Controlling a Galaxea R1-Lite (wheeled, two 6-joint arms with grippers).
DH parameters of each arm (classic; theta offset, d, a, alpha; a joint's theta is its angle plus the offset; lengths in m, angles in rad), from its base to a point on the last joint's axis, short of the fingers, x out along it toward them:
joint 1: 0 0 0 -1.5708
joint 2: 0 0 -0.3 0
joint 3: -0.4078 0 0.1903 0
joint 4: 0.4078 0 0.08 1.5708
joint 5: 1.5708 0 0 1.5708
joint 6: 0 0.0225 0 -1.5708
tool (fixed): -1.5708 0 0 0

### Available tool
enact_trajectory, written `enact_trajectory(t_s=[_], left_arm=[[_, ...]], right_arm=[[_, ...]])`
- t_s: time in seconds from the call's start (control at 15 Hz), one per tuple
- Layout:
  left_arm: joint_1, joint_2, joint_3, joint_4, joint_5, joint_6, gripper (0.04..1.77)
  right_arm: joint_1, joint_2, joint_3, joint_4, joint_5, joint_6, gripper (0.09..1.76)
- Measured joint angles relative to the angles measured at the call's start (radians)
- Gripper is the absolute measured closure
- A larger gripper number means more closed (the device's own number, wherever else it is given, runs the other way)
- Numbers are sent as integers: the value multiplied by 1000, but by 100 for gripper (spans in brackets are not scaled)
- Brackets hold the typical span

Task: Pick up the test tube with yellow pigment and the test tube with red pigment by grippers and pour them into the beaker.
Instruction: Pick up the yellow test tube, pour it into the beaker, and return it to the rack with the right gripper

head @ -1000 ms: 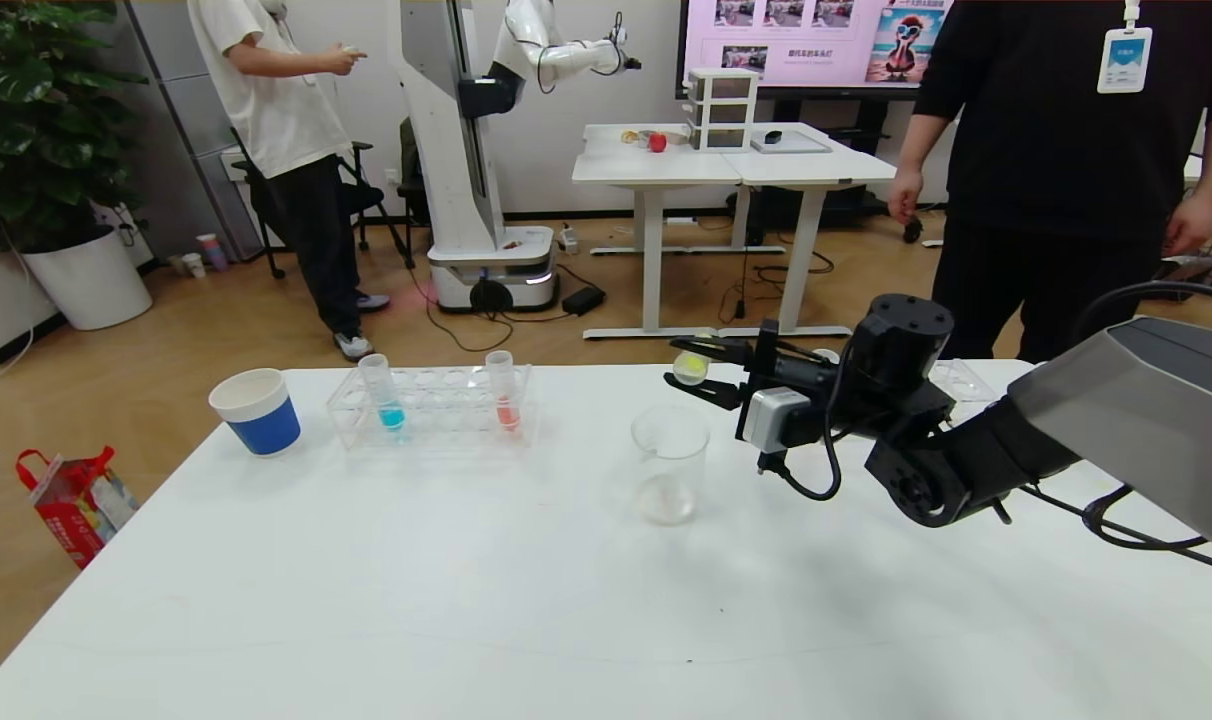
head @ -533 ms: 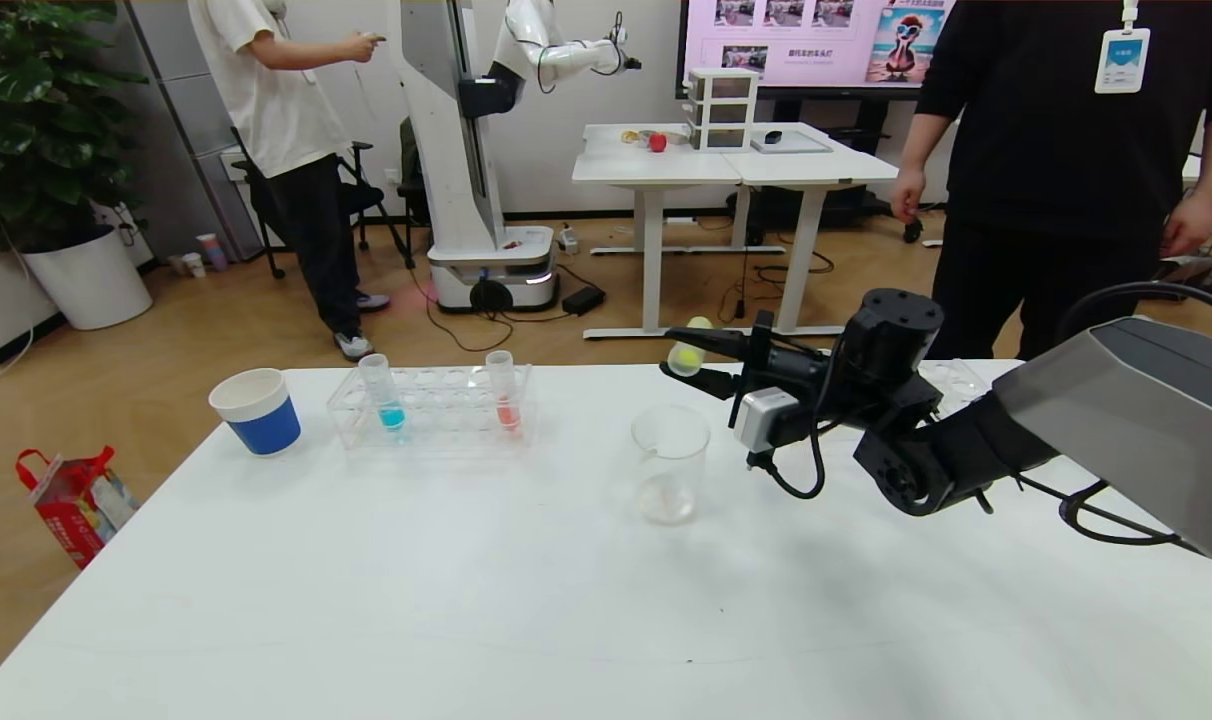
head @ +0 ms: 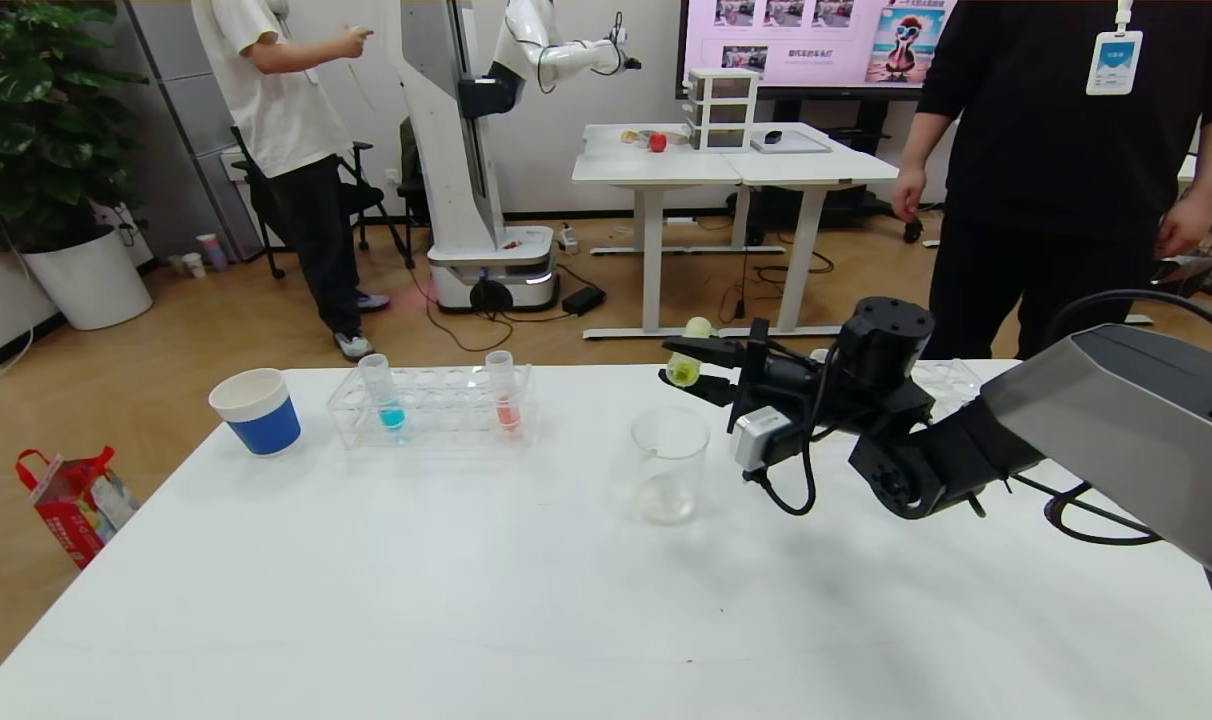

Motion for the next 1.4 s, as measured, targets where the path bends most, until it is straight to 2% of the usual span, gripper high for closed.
enact_trajectory(t_s=[0.73,1.4], left_arm=[[0,0,0,0,0,0,6],[0,0,0,0,0,0,6]], right_arm=[[2,22,-23,0,1,-154,135],[0,27,-21,1,6,-363,135]])
